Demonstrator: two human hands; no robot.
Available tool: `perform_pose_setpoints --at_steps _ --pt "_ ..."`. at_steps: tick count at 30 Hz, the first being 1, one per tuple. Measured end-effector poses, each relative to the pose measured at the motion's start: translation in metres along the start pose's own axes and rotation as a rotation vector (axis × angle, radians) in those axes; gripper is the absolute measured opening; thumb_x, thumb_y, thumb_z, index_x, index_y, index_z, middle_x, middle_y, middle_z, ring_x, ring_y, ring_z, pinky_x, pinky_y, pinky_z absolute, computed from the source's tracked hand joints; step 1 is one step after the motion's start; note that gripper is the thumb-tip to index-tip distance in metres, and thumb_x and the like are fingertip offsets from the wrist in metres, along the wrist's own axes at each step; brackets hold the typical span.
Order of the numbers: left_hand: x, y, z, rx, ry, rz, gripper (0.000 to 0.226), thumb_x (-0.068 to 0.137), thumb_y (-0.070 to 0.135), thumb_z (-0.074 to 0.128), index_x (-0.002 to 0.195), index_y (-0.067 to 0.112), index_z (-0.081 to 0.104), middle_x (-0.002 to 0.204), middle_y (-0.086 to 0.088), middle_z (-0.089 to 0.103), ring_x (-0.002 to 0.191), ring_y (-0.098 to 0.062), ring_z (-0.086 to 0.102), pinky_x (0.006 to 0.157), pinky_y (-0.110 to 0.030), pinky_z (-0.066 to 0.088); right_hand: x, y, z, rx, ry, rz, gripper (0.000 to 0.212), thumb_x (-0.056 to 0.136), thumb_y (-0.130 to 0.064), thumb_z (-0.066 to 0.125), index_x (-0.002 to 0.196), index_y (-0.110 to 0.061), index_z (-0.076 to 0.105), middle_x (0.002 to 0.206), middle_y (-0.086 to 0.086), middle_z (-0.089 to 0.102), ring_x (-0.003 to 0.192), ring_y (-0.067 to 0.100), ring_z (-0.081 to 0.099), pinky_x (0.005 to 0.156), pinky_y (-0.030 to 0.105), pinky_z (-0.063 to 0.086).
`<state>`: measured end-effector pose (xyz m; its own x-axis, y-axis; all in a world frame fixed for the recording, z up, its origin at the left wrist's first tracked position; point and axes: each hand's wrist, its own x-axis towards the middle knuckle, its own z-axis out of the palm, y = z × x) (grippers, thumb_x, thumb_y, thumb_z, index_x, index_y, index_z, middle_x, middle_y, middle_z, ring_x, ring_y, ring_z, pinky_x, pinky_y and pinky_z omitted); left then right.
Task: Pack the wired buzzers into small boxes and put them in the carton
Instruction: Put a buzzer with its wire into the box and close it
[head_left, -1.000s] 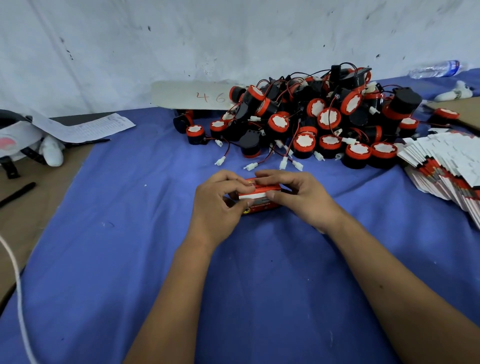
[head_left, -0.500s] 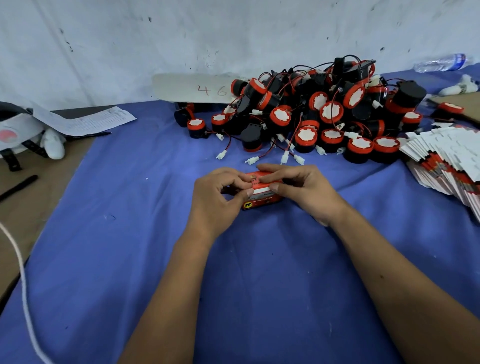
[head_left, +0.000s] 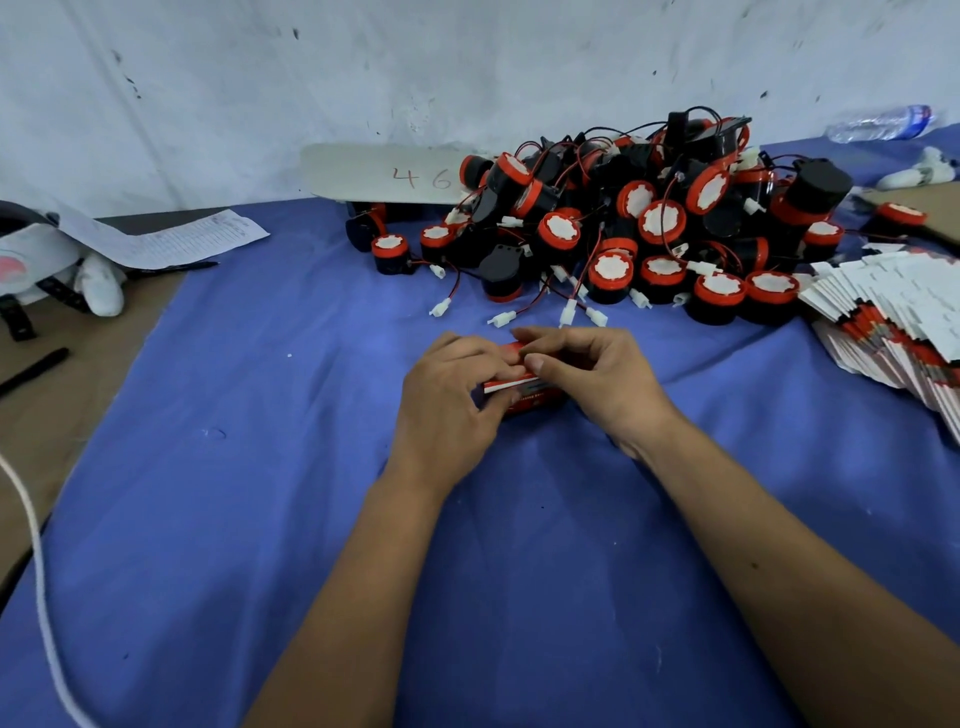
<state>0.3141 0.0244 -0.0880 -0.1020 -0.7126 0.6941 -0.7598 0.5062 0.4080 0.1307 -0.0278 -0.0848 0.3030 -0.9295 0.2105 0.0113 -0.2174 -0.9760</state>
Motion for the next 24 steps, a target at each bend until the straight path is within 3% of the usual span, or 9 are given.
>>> perform_pose_setpoints --at_steps 4,11,17,21,24 --pt "-0.002 0.005 0.001 0.045 0.018 0.001 0.016 0.082 0.006 0.083 0.097 0.011 0.082 0.103 -0.001 0.079 0.093 -0.025 0.07 0.081 -0.039 0.055 0.0 0.001 0.0 -0.005 -0.001 -0.002 0.011 0.091 0.005 0.069 0.095 -0.003 0.077 0.12 0.004 0.074 0.116 0.012 0.068 0.104 0.033 0.053" --pt "-0.004 0.008 -0.006 -0.033 0.06 -0.101 0.013 0.076 0.008 0.089 0.082 0.006 0.079 0.095 0.001 0.08 0.092 -0.012 0.072 0.085 -0.02 0.053 0.0 0.002 -0.001 -0.022 0.002 -0.004 0.013 0.091 0.001 0.071 0.09 -0.01 0.078 0.12 -0.001 0.075 0.114 0.007 0.069 0.097 0.026 0.055" --pt "0.001 0.003 -0.001 0.028 0.016 -0.096 0.012 0.081 0.002 0.083 0.093 0.003 0.079 0.102 -0.007 0.079 0.098 -0.025 0.074 0.087 -0.042 0.059 0.001 0.003 0.005 -0.119 0.101 -0.046 0.013 0.092 -0.007 0.072 0.09 -0.018 0.078 0.116 -0.007 0.075 0.112 0.002 0.068 0.1 0.029 0.055" --pt "0.001 0.0 0.003 0.027 0.029 -0.105 0.009 0.081 -0.001 0.083 0.089 0.001 0.078 0.102 -0.008 0.08 0.1 -0.026 0.075 0.086 -0.045 0.06 0.001 0.003 0.008 -0.175 0.124 -0.046 0.009 0.092 -0.008 0.073 0.094 -0.015 0.079 0.12 -0.005 0.074 0.114 0.004 0.067 0.101 0.033 0.056" --pt "-0.003 -0.002 0.003 0.02 0.031 -0.082 0.009 0.083 0.001 0.082 0.092 0.003 0.08 0.103 -0.005 0.08 0.103 -0.023 0.075 0.09 -0.04 0.06 0.001 0.003 0.006 -0.195 0.118 -0.042 0.008 0.092 -0.009 0.073 0.094 -0.014 0.079 0.122 -0.005 0.073 0.115 0.003 0.066 0.1 0.033 0.056"
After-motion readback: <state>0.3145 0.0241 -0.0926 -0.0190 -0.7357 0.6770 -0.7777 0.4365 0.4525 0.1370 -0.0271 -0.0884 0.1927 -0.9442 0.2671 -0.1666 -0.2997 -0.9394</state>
